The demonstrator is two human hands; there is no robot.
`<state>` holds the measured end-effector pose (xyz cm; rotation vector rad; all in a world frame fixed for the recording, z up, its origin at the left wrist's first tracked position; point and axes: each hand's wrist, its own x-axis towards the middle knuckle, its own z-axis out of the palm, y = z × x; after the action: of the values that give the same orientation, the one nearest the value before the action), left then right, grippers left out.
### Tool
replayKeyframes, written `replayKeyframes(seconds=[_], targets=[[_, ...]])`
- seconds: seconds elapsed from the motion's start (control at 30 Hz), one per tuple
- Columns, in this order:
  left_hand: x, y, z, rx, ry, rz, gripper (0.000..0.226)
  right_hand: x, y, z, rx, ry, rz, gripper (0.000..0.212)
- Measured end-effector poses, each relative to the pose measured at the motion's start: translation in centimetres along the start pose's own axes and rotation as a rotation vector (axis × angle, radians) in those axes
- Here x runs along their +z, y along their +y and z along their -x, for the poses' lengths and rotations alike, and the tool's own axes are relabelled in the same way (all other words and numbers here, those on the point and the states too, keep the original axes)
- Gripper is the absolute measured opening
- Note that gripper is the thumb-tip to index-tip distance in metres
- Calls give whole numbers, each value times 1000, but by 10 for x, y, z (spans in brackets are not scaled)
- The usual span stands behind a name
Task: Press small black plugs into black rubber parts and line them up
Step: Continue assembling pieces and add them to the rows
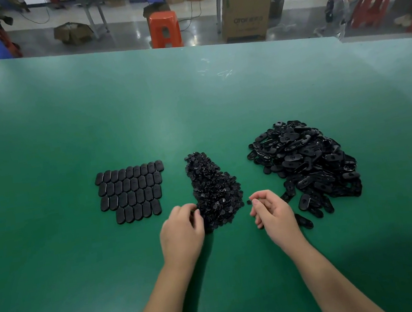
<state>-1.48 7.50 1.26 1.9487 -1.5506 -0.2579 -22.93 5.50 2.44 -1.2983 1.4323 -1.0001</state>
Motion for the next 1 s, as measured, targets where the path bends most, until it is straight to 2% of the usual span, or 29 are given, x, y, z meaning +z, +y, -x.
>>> replayKeyframes(seconds=[0.07,0.1,0.23,0.33,0.43,0.57,0.7,0.9,1.0], targets=[[6,3,1,-7,7,-11,18,-8,-4,1,21,-35,44,16],[6,1,1,-18,13,-1,19,-15,-5,1,5,-37,145,16],[7,-4,2,-72,31,58,26,-58,-13,2,-64,-34,833,12],[9,-3,4,-73,18,10,35,-84,-16,4,63,-130,1084,23],[10,-3,5,-89,1,-24,35,-95,-16,7,123,-192,1112,28],[11,-4,6,-96,0,-24,29,-92,-14,10,105,-179,1099,27],[11,-5,6,-99,20,22,23,-75,-9,9,59,-134,1018,22],[11,-4,6,-88,43,49,19,-41,-5,11,-89,-88,732,16],[10,-5,6,-91,52,69,16,-35,-3,8,-96,-53,746,21]])
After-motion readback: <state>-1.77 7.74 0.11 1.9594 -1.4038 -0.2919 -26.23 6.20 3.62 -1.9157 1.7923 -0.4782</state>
